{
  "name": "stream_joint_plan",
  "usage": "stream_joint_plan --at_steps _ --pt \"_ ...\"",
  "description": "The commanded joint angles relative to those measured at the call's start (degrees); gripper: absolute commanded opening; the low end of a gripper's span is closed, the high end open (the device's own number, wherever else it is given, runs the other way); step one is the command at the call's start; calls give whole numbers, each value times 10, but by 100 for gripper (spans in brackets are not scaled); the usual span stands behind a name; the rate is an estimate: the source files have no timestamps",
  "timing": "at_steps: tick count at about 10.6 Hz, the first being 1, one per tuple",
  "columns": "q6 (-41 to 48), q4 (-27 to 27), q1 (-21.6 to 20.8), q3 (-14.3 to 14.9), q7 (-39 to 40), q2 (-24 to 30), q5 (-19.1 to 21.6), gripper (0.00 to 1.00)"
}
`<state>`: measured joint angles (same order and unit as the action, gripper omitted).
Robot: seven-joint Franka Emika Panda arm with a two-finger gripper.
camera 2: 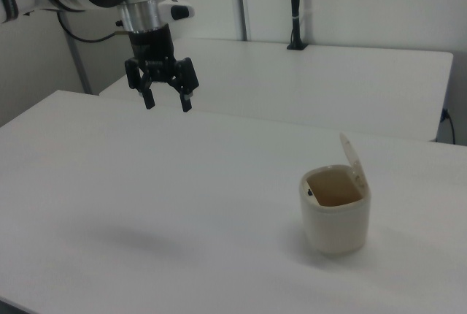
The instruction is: Close the trash bin
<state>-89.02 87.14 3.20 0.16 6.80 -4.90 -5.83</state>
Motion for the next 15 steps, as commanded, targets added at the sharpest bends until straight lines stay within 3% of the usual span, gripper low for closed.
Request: stream_joint_plan --at_steps 1,2,3,5,7,13,15 --pt "-12 4 -2 1 9 9 11 100" --pt "-16 4 -2 1 11 7 18 100" --pt "-24 5 -3 1 12 8 18 93" --pt "-24 5 -3 1 15 7 19 44" --pt "-24 5 -2 1 14 7 18 1" --pt "-33 4 2 4 6 -5 17 0" --pt "-76 4 32 5 -16 -6 17 0"
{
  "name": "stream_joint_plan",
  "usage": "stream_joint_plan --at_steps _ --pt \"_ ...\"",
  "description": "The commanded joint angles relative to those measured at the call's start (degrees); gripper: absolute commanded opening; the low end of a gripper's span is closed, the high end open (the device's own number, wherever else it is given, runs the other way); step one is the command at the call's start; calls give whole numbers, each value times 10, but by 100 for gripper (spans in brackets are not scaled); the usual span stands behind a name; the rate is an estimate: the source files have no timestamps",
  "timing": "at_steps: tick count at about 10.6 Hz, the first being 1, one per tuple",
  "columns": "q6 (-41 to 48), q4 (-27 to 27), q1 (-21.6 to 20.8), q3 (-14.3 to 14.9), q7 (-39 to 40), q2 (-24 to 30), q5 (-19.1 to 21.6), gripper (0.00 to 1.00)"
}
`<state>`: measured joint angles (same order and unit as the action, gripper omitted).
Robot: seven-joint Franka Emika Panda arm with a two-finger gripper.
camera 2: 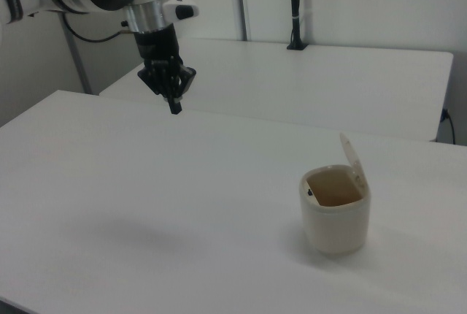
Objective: Close the trash bin
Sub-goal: 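Move the gripper toward the open lid of the cream trash bin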
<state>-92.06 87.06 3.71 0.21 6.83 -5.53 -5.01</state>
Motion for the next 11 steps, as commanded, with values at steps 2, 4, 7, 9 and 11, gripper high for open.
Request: stream_joint_plan --at_steps 2,4,7,9,11 --pt "-90 5 66 4 -37 0 9 0" --pt "-139 5 97 4 -37 -4 9 0" --pt "-232 5 131 4 -45 -20 10 0" --pt "-294 5 146 5 -100 -46 7 0" --pt "-374 5 147 17 -157 -74 -4 0"
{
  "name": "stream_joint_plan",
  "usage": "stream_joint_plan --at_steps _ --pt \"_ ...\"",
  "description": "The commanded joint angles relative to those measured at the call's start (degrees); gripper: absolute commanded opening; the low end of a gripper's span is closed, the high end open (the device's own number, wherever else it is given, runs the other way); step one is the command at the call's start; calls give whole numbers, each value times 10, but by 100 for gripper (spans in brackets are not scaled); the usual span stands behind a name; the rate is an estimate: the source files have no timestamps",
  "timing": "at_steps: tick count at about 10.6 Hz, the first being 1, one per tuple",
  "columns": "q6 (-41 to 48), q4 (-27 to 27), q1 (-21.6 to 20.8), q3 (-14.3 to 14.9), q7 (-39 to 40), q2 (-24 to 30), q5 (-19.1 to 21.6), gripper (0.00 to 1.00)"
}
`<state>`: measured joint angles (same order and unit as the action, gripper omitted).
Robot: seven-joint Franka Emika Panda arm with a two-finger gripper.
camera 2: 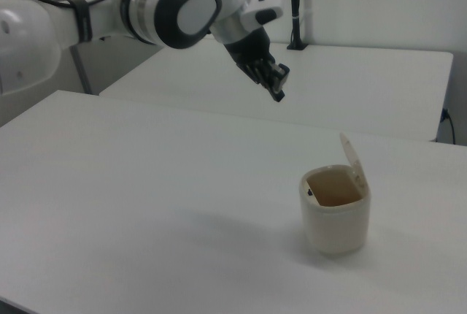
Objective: Close the trash bin
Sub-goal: 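Move the gripper toward the open lid of the cream trash bin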
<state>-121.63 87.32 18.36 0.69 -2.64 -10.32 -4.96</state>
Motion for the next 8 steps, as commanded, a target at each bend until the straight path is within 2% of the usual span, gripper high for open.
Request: stream_joint_plan --at_steps 1,3,5,8 --pt "-110 2 0 25 -74 -41 -15 0" --pt "-169 3 9 40 -76 -60 -15 0" --pt "-216 3 20 41 -77 -81 -10 0" --pt "-230 4 26 42 -98 -97 -17 0"
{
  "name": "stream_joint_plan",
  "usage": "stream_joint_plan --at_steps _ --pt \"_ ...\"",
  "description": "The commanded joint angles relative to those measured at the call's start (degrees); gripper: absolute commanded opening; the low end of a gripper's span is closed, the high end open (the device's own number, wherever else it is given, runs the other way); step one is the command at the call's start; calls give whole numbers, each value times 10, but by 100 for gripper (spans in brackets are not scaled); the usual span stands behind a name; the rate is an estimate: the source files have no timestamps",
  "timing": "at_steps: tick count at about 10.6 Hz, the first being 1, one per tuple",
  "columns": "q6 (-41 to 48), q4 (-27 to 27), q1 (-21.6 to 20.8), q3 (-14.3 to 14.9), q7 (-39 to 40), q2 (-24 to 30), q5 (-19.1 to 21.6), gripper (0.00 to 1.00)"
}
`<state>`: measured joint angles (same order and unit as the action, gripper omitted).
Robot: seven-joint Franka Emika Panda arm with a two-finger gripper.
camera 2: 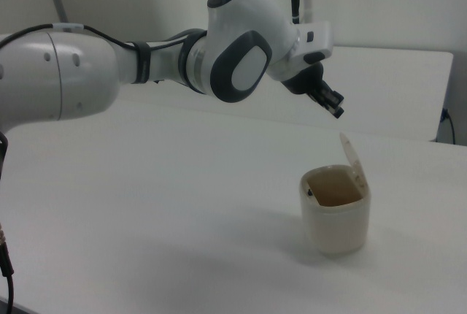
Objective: Close the trash bin
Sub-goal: 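Move the gripper toward the open lid of the cream trash bin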
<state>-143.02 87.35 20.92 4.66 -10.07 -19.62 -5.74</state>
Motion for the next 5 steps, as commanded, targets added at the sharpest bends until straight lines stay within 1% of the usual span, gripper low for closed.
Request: stream_joint_plan --at_steps 1,5 --pt "-16 3 8 5 -23 -3 -9 0" --pt "-17 5 10 14 -23 -9 -21 0"
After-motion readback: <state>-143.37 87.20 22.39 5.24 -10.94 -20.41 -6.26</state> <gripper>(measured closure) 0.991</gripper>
